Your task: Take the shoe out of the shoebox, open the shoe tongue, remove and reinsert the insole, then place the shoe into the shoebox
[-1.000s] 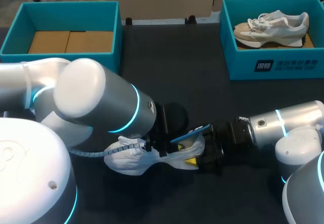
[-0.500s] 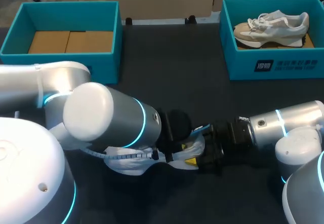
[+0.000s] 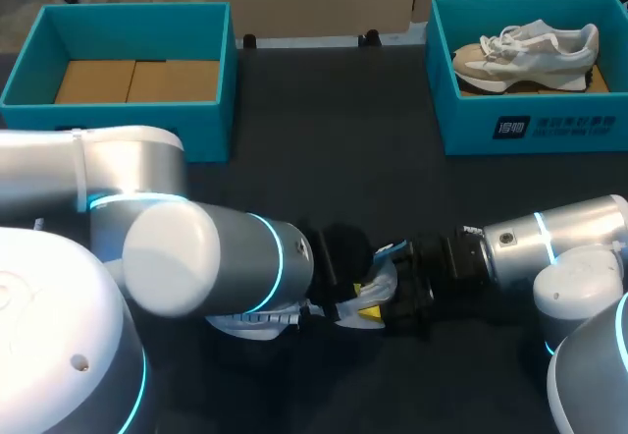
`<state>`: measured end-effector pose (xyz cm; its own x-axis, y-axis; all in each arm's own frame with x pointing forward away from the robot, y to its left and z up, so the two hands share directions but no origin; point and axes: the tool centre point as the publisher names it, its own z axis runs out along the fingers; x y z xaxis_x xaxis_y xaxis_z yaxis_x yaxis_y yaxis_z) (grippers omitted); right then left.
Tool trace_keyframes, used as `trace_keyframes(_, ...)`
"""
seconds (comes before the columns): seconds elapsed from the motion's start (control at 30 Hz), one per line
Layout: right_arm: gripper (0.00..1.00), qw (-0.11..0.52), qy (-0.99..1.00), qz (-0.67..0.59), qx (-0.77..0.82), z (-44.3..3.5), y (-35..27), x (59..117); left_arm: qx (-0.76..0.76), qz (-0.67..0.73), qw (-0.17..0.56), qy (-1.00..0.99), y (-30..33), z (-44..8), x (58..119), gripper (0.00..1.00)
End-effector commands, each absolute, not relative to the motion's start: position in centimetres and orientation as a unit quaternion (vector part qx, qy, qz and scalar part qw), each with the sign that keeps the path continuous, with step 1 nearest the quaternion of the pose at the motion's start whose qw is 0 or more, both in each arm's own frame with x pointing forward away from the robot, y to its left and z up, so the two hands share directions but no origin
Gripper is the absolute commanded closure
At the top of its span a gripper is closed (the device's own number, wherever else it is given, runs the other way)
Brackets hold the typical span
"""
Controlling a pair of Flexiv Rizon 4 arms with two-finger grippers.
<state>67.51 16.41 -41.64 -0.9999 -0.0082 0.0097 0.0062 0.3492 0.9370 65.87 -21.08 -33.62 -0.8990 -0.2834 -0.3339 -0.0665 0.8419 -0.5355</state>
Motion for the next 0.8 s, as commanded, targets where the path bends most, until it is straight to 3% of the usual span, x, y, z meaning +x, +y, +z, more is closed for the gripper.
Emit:
trace_keyframes(0.03,1.0,0.006,-0.823,-0.569,0.0,-41.8,16.5,67.3,-0.098,-0.266,0.211,0.935,-21.4,-33.9,66.0,0.53)
trace_keyframes(0.37,1.0,0.006,-0.823,-0.569,0.0,-41.8,16.5,67.3,-0.105,-0.259,0.228,0.933,-21.5,-34.9,66.6,0.66)
trace_keyframes(0.47,1.0,0.006,-0.823,-0.569,0.0,-41.8,16.5,67.3,-0.108,-0.261,0.227,0.932,-21.3,-35.0,66.6,0.96)
trace_keyframes(0.5,1.0,0.006,-0.823,-0.569,0.0,-41.8,16.5,67.3,-0.108,-0.262,0.227,0.932,-21.2,-34.9,66.7,1.0)
trace_keyframes(0.8,1.0,0.006,-0.823,-0.569,0.0,-41.8,16.5,67.3,-0.119,-0.278,0.179,0.936,-21.8,-33.0,67.3,1.0)
